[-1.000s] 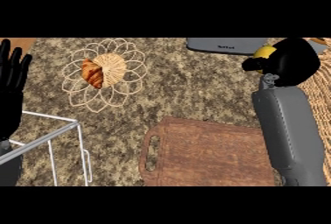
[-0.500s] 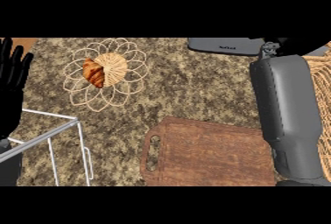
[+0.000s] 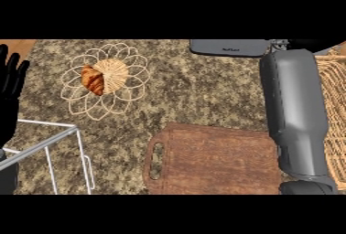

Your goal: Pick the lemon from the cutting board and place it in the basket

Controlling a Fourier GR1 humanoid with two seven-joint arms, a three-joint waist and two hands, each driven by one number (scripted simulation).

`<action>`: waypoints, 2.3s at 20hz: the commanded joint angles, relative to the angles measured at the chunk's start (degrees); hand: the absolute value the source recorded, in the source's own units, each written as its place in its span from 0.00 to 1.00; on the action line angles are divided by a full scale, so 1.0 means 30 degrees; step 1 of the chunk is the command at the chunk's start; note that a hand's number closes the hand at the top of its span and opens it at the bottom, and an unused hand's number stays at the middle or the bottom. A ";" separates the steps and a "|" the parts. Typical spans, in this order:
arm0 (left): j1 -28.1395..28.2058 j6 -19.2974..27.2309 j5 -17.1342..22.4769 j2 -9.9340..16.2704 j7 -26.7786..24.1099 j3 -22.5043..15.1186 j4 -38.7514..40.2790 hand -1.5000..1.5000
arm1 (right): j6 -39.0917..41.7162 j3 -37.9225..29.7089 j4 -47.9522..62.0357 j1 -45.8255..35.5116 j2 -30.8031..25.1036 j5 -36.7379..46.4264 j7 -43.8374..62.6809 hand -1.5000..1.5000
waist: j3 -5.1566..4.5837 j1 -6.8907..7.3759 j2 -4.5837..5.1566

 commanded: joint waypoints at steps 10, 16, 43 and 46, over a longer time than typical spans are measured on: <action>0.2368 -0.0086 -0.1726 -0.2092 -0.0255 -0.2585 0.1184 0.50 | -0.0869 -0.2741 -0.0024 -0.0208 0.0628 0.3045 0.4300 1.00 | 0.0334 -0.0727 -0.0241; 0.2304 -0.0006 -0.1441 -0.2216 0.0565 -0.2672 0.0703 0.50 | 0.0195 -0.3245 -0.0190 0.0447 0.0632 0.3002 0.4184 1.00 | 0.0346 -0.0807 -0.0465; 0.2563 0.0035 -0.2284 -0.2990 0.0439 -0.2543 0.0477 0.50 | -0.4301 -0.4783 -0.2027 0.6352 0.0633 -0.0731 0.2333 0.00 | 0.0381 -0.1090 -0.0429; 0.2586 0.0274 -0.2264 -0.3013 0.1025 -0.2474 -0.0204 0.50 | -0.3964 -0.4107 -0.2122 0.7232 0.0633 -0.1488 0.2098 0.00 | 0.0384 -0.0960 -0.0585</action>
